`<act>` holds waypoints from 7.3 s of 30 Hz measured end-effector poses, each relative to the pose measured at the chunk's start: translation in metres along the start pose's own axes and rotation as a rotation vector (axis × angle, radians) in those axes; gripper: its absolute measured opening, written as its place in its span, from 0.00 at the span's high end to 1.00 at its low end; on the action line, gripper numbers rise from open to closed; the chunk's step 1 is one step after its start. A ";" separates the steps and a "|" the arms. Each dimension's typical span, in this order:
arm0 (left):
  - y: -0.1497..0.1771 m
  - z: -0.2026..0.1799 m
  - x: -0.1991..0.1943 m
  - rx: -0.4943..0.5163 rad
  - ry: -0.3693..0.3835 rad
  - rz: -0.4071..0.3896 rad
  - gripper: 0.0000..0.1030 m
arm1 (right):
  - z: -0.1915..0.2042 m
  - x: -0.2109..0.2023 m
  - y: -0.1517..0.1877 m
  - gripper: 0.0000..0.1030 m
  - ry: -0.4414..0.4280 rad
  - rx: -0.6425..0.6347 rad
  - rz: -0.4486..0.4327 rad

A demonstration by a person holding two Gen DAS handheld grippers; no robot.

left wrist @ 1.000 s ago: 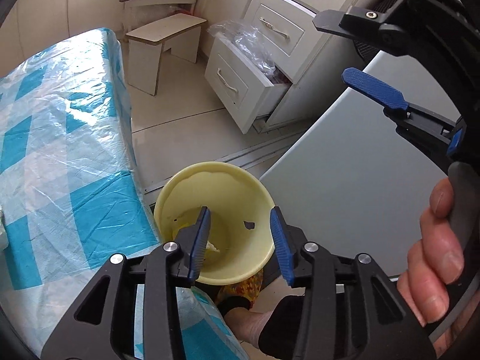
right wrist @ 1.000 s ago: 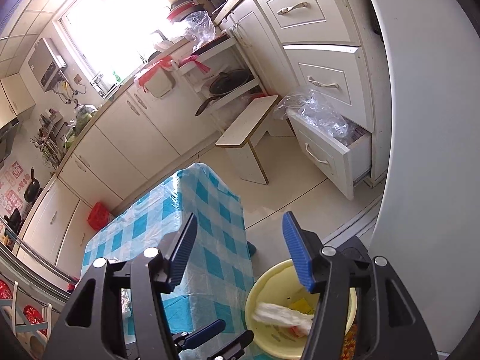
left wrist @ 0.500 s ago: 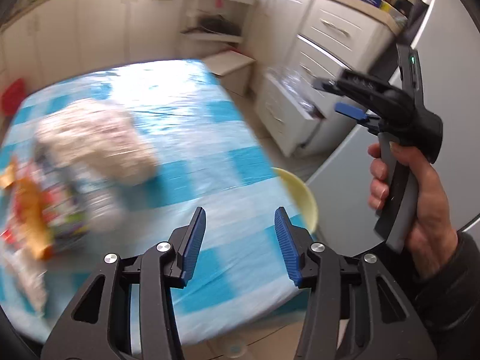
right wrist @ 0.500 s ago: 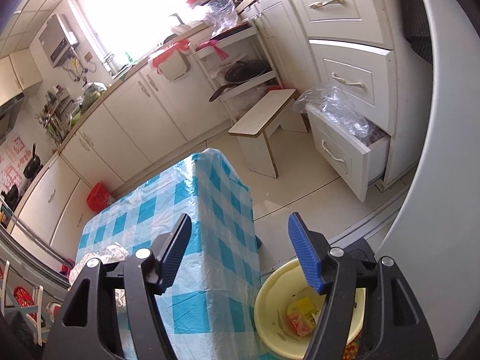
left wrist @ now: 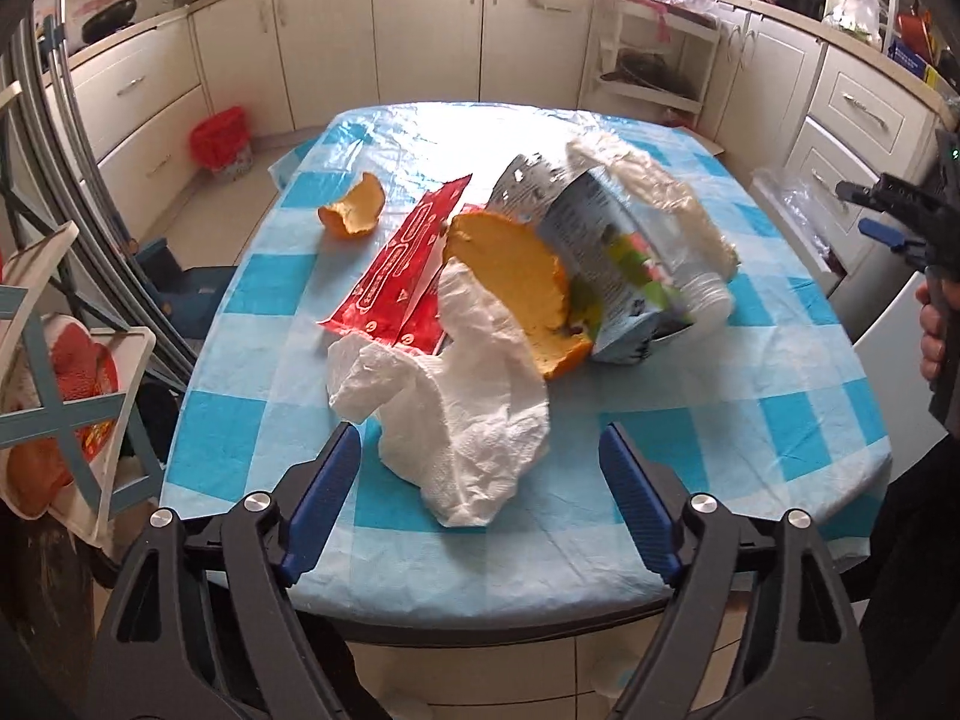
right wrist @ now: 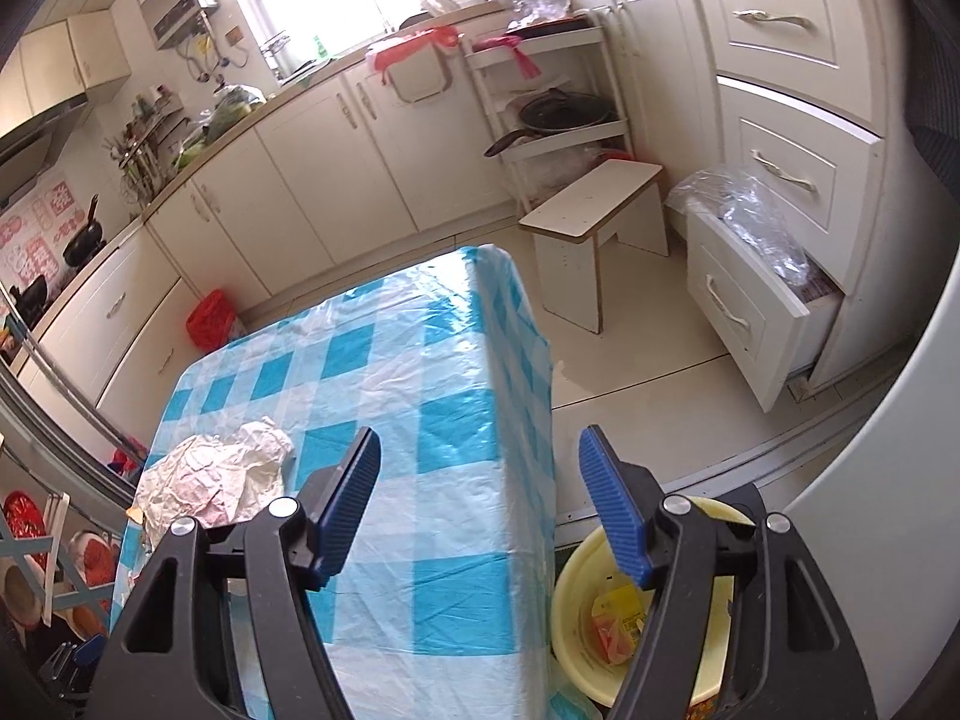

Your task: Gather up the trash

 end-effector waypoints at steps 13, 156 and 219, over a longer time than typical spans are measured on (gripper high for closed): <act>0.006 -0.002 0.040 0.053 -0.001 0.010 0.58 | 0.045 0.025 0.010 0.34 -0.042 -0.110 0.063; -0.061 -0.176 -0.088 0.079 0.400 -0.148 0.24 | -0.035 -0.057 -0.017 0.28 0.040 0.146 -0.218; -0.053 -0.142 -0.100 0.031 0.359 -0.148 0.24 | -0.025 -0.036 -0.013 0.26 0.098 0.075 -0.162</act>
Point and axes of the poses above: each gripper's, at about its wrist camera, not at the fingertips, and x roughly the way its jaws point, z to its left, y to its underside, the point moved 2 cm from there along x, roughly the way its jaws point, and after that the axes turned 6 degrees about -y, right-handed, at the moved point
